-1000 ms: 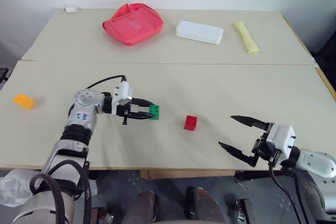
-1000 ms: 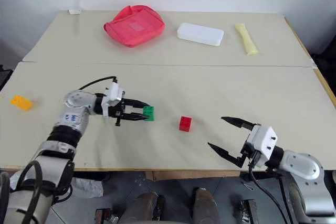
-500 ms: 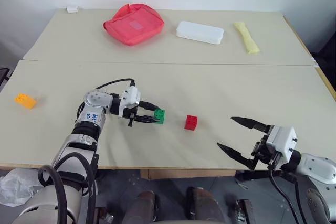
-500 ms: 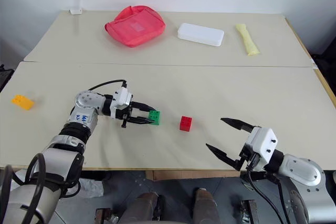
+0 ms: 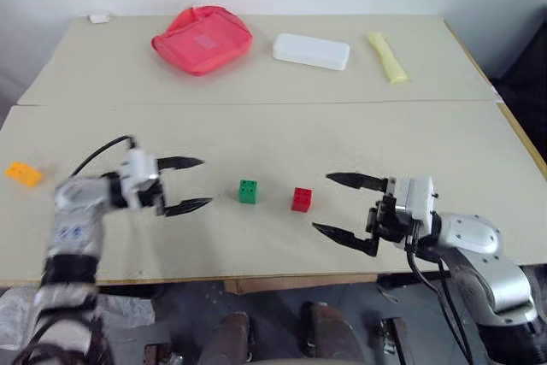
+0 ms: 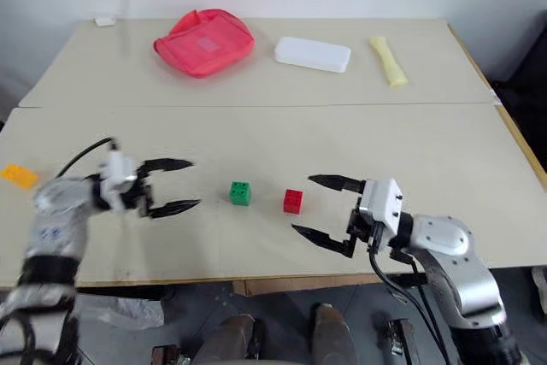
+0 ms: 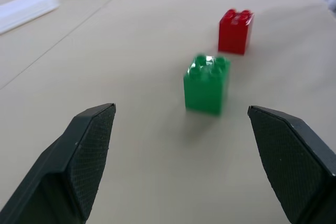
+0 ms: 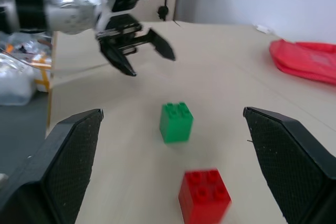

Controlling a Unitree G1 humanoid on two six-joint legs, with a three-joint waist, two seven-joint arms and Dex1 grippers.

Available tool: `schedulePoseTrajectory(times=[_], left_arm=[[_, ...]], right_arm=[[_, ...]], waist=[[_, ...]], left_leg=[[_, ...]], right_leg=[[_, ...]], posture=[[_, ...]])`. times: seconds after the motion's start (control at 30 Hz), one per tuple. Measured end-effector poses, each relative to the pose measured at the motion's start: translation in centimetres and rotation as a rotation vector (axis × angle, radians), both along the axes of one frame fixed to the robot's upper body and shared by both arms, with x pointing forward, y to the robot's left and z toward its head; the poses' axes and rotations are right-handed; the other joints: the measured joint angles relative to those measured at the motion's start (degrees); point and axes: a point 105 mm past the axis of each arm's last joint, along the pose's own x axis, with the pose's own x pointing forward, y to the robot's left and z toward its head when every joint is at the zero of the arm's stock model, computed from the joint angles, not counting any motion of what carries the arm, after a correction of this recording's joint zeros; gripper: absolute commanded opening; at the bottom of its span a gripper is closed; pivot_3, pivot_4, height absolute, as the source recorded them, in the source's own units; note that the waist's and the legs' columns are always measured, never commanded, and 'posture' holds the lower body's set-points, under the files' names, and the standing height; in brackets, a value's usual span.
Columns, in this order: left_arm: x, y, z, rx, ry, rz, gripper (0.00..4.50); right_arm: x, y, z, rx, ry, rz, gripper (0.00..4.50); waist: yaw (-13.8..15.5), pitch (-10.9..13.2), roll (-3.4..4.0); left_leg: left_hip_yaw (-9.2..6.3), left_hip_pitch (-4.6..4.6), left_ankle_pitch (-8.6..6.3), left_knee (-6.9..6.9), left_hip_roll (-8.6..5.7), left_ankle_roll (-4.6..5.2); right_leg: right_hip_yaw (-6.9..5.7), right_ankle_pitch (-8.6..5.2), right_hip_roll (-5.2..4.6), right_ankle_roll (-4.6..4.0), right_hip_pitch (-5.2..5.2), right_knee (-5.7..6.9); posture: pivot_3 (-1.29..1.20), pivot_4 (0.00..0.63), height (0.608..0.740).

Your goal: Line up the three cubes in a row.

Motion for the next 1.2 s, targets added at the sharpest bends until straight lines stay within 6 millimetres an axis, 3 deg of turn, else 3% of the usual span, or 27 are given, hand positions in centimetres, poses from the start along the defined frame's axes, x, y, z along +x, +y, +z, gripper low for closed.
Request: schedulePoseTrajectory(times=[0.13, 0.2, 0.37, 0.57, 0.73, 0.93, 1.2], left_arm=[[-3.3, 7.0, 0.5, -0.168, -0.113, 0.570, 4.40], [-5.8, 10.3, -0.4, -0.290, -0.155, 0.864, 4.40], [-10.9, 12.6, -4.8, -0.453, -0.078, 1.234, 4.40], [-12.8, 14.5, -5.2, -0.508, -0.125, 1.421, 4.40], [-9.4, 13.5, -5.1, -0.580, -0.131, 1.424, 4.40], [-4.5, 15.8, -0.6, -0.622, -0.227, 1.519, 4.40], [2.3, 17.0, -0.5, -0.687, -0.126, 1.728, 4.40]], right_arm=[[0.0, 2.1, 1.1, 0.030, -0.027, 0.103, 4.50], [-0.2, 3.1, 1.5, 0.027, -0.040, 0.160, 4.50], [-0.3, 3.8, 1.2, 0.006, -0.029, 0.216, 4.50], [-0.6, 3.8, 1.0, -0.001, -0.026, 0.244, 4.50], [-0.5, 3.7, 0.9, -0.003, -0.022, 0.241, 4.50], [-0.1, 3.6, 0.7, -0.007, -0.027, 0.207, 4.50], [0.3, 3.6, 0.5, -0.008, -0.022, 0.175, 4.50]], waist=[[1.32, 0.00, 0.00], [2.05, -0.03, -0.02], [3.03, -0.15, -0.25], [2.69, -0.18, -0.29], [2.97, -0.21, -0.36], [2.44, -0.26, -0.39], [2.71, -0.28, -0.43]], left_leg=[[-0.11, 0.06, 0.02, 0.05, 0.00, -0.04], [-0.15, 0.12, 0.02, 0.05, -0.05, -0.04], [-0.24, 0.07, 0.00, 0.05, -0.10, 0.00], [-0.29, 0.08, 0.01, 0.04, -0.06, -0.06], [-0.37, 0.05, 0.03, 0.04, -0.08, -0.08], [-0.33, 0.05, 0.04, 0.00, -0.11, -0.15], [-0.35, 0.04, 0.08, 0.03, -0.30, -0.14]], right_leg=[[-0.11, -0.01, 0.00, -0.01, 0.16, -0.31], [-0.12, 0.00, -0.02, 0.00, 0.23, -0.33], [-0.20, 0.01, -0.06, -0.01, 0.28, -0.42], [-0.25, -0.01, -0.04, -0.04, 0.28, -0.41], [-0.32, -0.01, -0.04, -0.04, 0.30, -0.39], [-0.26, -0.01, 0.03, -0.05, 0.15, -0.01], [-0.48, -0.02, 0.09, -0.06, 0.08, 0.19]], posture=[[0.00, 0.150, 0.740], [0.00, 0.150, 0.740], [0.00, 0.150, 0.740], [0.00, 0.150, 0.740], [0.00, 0.150, 0.740], [0.00, 0.150, 0.740], [0.00, 0.150, 0.740]])
